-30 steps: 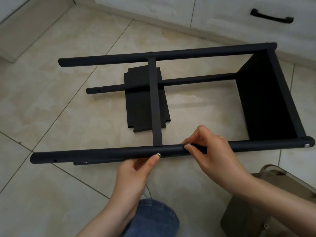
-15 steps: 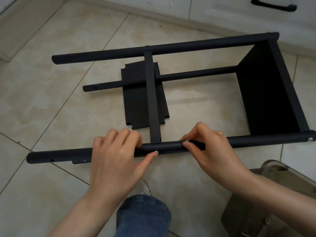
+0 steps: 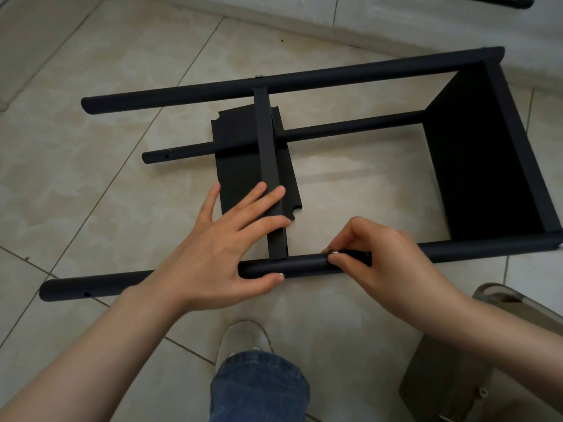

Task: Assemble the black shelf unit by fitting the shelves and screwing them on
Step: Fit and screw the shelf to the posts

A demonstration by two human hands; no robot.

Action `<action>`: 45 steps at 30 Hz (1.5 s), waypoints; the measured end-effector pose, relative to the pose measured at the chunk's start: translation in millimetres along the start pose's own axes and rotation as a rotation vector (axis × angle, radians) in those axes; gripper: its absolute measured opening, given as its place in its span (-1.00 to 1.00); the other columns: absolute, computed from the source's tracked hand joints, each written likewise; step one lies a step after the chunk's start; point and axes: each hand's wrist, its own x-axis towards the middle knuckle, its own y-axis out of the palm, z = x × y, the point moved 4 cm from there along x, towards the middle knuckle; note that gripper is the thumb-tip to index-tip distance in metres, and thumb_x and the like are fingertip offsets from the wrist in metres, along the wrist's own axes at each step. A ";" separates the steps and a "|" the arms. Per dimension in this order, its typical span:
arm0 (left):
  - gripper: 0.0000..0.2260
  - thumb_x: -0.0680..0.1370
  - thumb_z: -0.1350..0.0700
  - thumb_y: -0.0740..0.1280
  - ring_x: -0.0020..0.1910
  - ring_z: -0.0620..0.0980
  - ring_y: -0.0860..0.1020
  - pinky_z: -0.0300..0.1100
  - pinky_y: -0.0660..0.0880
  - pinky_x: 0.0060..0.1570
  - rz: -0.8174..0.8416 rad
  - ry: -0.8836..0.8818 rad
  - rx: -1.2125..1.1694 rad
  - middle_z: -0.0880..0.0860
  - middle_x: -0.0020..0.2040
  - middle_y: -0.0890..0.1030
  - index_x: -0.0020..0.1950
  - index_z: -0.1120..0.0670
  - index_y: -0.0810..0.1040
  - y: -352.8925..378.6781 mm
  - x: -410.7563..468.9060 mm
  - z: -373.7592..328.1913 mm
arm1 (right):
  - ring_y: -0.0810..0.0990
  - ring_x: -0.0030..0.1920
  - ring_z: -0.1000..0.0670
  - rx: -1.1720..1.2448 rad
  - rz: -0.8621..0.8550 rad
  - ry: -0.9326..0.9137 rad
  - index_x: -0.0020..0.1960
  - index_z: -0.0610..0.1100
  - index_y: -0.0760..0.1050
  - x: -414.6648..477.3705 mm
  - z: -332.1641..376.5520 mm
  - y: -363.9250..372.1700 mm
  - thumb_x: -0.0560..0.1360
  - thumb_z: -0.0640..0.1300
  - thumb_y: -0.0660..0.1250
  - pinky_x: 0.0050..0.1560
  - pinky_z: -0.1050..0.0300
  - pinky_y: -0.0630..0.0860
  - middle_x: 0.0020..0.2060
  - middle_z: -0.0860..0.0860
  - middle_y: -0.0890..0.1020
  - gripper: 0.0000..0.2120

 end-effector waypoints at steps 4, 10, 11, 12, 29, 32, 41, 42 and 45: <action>-0.39 0.50 -0.36 0.22 0.62 -0.20 -0.13 0.24 -0.27 0.55 -0.023 0.011 -0.038 -0.20 0.65 -0.02 0.51 -0.19 0.33 1.0 -0.3 1.2 | 0.55 -0.09 0.36 -0.090 0.048 -0.048 -0.19 0.17 0.50 16.5 6.4 -6.1 0.47 -0.03 0.44 -0.16 0.52 0.42 -0.26 0.24 0.62 -0.85; -0.40 0.51 -0.33 0.25 0.63 -0.15 -0.09 0.28 -0.16 0.55 -0.059 0.032 -0.069 -0.17 0.66 0.01 0.51 -0.17 0.33 8.3 -4.5 0.2 | 0.61 -0.19 0.33 -0.022 0.201 -0.051 -0.17 0.12 0.63 57.2 11.3 15.5 0.45 -0.12 0.51 -0.17 0.51 0.47 -0.29 0.17 0.67 -0.85; -0.40 0.51 -0.32 0.26 0.64 -0.13 -0.08 0.31 -0.13 0.55 -0.067 0.039 -0.073 -0.16 0.66 0.02 0.51 -0.16 0.33 9.9 -6.1 0.3 | 0.63 -0.21 0.30 0.001 0.244 -0.047 -0.17 0.10 0.65 63.4 11.7 20.7 0.45 -0.16 0.51 -0.16 0.47 0.51 -0.30 0.14 0.69 -0.85; -0.40 0.51 -0.31 0.27 0.64 -0.11 -0.07 0.33 -0.11 0.54 -0.074 0.044 -0.076 -0.14 0.66 0.03 0.51 -0.16 0.32 11.7 -7.7 0.4 | 0.65 -0.23 0.27 0.021 0.285 -0.045 -0.18 0.08 0.66 68.8 12.4 26.1 0.46 -0.18 0.50 -0.17 0.44 0.53 -0.32 0.13 0.70 -0.84; -0.41 0.51 -0.27 0.31 0.65 -0.01 -0.01 0.35 0.04 0.51 -0.113 0.069 -0.049 -0.07 0.66 0.07 0.50 -0.10 0.36 26.4 -19.7 -1.5 | 0.65 -0.25 0.17 0.306 0.607 0.028 -0.21 -0.05 0.63 77.5 -0.7 57.6 0.46 -0.30 0.47 -0.10 0.21 0.61 -0.32 0.07 0.70 -0.82; -0.41 0.50 -0.26 0.31 0.65 -0.01 0.00 0.30 0.04 0.52 -0.116 0.074 -0.043 -0.05 0.66 0.09 0.49 -0.09 0.36 26.6 -19.8 -1.5 | 0.64 -0.26 0.19 0.332 0.626 0.029 -0.19 -0.06 0.64 76.5 -0.3 58.0 0.47 -0.31 0.46 -0.12 0.25 0.57 -0.33 0.09 0.70 -0.83; -0.42 0.50 -0.26 0.31 0.65 0.01 0.00 0.27 0.09 0.51 -0.109 0.072 -0.032 -0.03 0.66 0.10 0.48 -0.09 0.36 25.9 -19.1 -2.1 | 0.68 -0.15 0.09 0.301 0.701 0.056 -0.01 -0.23 0.68 82.2 -4.0 63.5 0.48 -0.32 0.44 0.07 0.11 0.63 -0.17 -0.06 0.73 -0.90; -0.42 0.50 -0.26 0.31 0.65 0.01 0.00 0.27 0.10 0.51 -0.109 0.072 -0.031 -0.03 0.66 0.10 0.48 -0.09 0.36 25.8 -19.0 -2.2 | 0.68 -0.15 0.08 0.301 0.712 0.063 0.00 -0.24 0.68 82.9 -4.9 64.3 0.49 -0.31 0.43 0.06 0.13 0.63 -0.17 -0.06 0.73 -0.89; -0.42 0.49 -0.26 0.32 0.65 0.01 0.01 0.28 0.11 0.51 -0.111 0.074 -0.035 -0.03 0.66 0.11 0.47 -0.11 0.35 25.6 -18.9 -2.9 | 0.69 -0.13 0.07 0.328 0.756 0.104 0.01 -0.23 0.68 85.4 -8.4 62.9 0.50 -0.27 0.44 0.05 0.15 0.62 -0.18 -0.03 0.72 -0.89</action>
